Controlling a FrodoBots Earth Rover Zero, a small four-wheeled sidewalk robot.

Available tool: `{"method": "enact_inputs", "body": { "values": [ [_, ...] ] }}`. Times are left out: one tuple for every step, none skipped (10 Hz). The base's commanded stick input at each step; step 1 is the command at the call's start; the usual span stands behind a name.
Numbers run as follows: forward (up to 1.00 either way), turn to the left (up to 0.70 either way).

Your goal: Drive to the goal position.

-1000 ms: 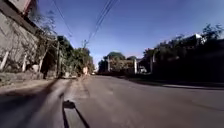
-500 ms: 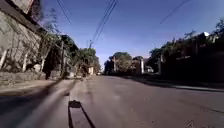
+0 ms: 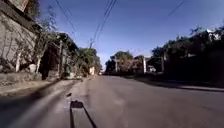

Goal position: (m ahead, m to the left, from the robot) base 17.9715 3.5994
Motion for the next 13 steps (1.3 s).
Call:
{"method": "enact_inputs", "body": {
  "values": [
    [1.00,0.00],
    [1.00,0.00],
    [1.00,0.00],
    [1.00,0.00],
    [1.00,0.12],
    [1.00,0.24],
    [1.00,0.25],
    [1.00,0.25],
    [1.00,0.25],
    [1.00,0.25],
    [1.00,0.25],
    [1.00,0.25],
    [1.00,0.25]
  ]
}}
